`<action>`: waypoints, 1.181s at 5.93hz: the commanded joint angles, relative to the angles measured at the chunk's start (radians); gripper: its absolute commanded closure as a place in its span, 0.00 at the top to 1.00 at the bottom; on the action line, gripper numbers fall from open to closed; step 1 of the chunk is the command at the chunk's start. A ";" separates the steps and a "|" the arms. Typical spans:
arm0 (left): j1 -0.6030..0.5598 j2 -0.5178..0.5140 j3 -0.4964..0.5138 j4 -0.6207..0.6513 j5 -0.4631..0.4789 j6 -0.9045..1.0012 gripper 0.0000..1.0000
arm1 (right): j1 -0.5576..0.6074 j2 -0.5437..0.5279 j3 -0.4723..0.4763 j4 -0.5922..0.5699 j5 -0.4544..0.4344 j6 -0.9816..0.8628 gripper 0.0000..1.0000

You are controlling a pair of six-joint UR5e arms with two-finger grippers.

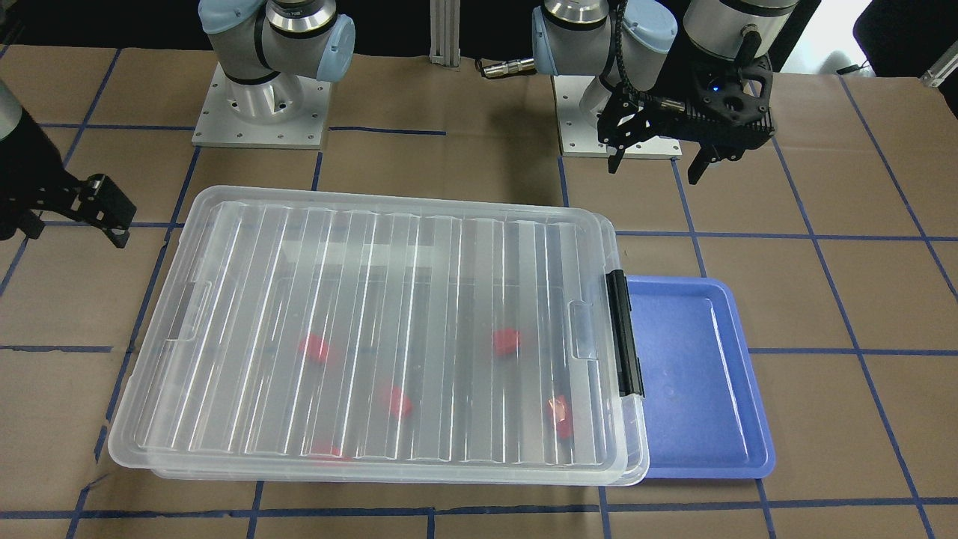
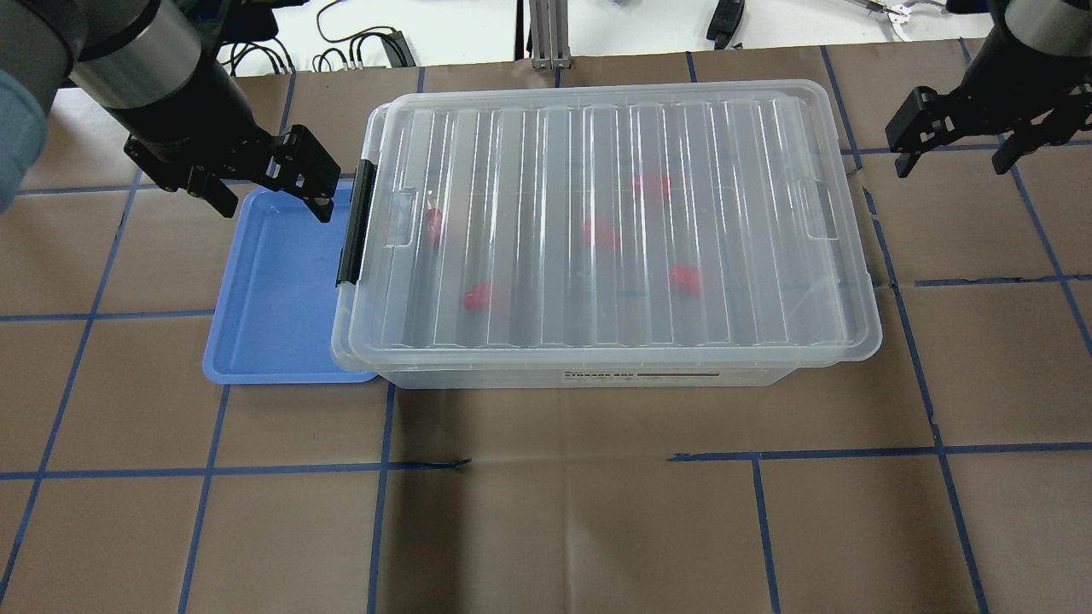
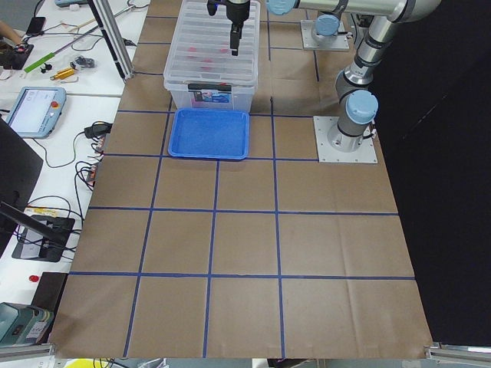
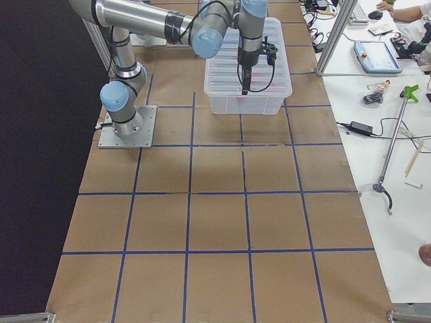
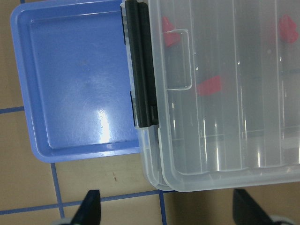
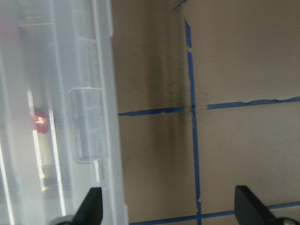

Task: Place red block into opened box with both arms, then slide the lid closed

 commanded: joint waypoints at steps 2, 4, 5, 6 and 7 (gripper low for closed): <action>0.000 0.000 -0.006 0.000 0.000 0.002 0.98 | 0.219 -0.001 -0.134 0.150 0.082 0.287 1.00; 0.000 0.000 -0.006 0.000 0.000 0.002 0.98 | 0.206 0.002 -0.135 0.172 0.079 0.180 1.00; 0.000 0.000 -0.003 0.006 -0.002 -0.006 0.98 | 0.207 0.001 -0.130 0.172 0.079 0.181 1.00; 0.000 0.000 0.000 0.006 -0.008 -0.012 0.98 | 0.209 0.001 -0.129 0.172 0.079 0.181 1.00; 0.000 0.000 -0.001 0.006 -0.006 -0.013 0.98 | 0.210 0.001 -0.126 0.172 0.079 0.181 1.00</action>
